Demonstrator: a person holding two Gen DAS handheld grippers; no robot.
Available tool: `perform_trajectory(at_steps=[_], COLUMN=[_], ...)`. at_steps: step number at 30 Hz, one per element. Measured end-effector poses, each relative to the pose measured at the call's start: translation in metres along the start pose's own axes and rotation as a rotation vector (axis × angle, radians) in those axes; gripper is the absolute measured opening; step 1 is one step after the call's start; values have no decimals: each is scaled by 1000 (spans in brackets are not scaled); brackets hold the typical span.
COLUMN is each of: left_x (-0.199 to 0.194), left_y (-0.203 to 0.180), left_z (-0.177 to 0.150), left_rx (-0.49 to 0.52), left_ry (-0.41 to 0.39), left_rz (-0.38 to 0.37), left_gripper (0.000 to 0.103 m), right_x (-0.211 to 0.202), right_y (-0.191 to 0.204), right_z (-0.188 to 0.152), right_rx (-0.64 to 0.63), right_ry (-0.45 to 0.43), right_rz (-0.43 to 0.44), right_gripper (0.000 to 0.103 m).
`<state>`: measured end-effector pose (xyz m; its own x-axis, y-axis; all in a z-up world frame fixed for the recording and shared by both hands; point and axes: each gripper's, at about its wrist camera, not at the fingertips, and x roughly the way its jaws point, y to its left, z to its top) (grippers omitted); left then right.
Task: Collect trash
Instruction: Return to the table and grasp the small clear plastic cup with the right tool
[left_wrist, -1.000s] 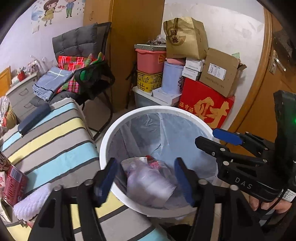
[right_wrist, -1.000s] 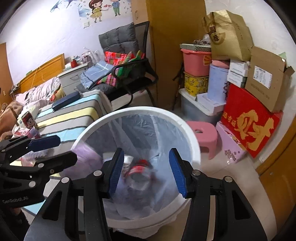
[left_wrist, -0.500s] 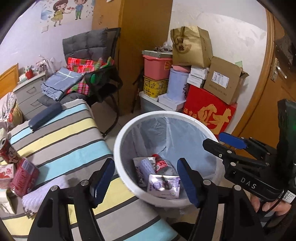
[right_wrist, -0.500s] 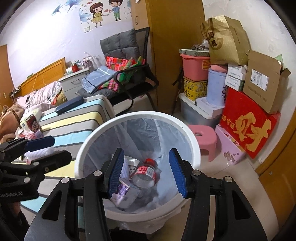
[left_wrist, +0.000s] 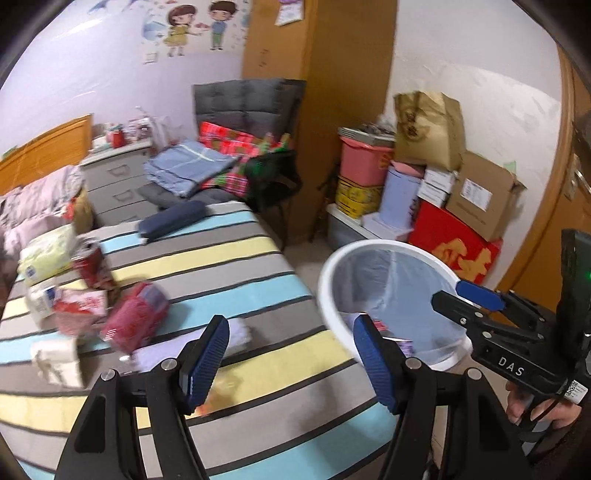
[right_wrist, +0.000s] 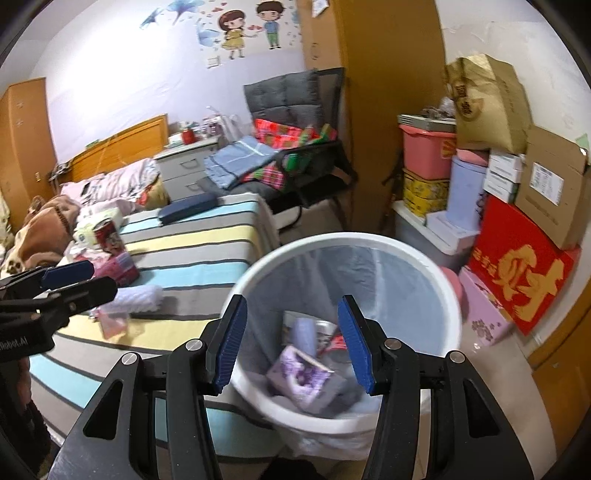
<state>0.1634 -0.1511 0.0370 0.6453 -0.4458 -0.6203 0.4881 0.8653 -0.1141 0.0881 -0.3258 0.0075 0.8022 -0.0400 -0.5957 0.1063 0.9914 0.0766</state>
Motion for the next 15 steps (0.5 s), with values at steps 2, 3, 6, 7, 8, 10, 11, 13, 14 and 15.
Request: perform_trajectory(at_steps=[2, 3, 6, 7, 8, 10, 11, 13, 14, 15], left_x=[-10, -15, -29, -32, -36, -43, -46, -52, -54, -57], left_y=[14, 21, 44, 50, 58, 74, 82, 98, 105, 114], left_z=[-3, -4, -9, -11, -13, -18, -20, -25, -27, -29], left_rx=[-11, -21, -59, -67, -79, -108, -119, -138, -151, -170], left_ry=[-11, -18, -35, -36, -38, -41, -44, -46, -45, -44], left_rz=[32, 46, 75, 86, 100, 127, 135, 159, 173, 185], left_gripper=[69, 69, 69, 69, 69, 69, 69, 69, 69, 69], right_x=[2, 2, 4, 5, 5, 7, 9, 11, 12, 13], right_y=[8, 9, 23, 27, 31, 38, 42, 51, 56, 60], right_z=[0, -1, -2, -3, -3, -5, -5, -7, -8, -9], right_rx=[-11, -16, -28, -33, -37, -45, -50, -61, -68, -72], right_ry=[0, 0, 5, 8, 9, 17, 24, 31, 34, 36], right_rz=[19, 27, 52, 64, 75, 97, 108, 129, 141, 149], right_gripper=[55, 56, 56, 56, 56, 56, 56, 57, 57, 58])
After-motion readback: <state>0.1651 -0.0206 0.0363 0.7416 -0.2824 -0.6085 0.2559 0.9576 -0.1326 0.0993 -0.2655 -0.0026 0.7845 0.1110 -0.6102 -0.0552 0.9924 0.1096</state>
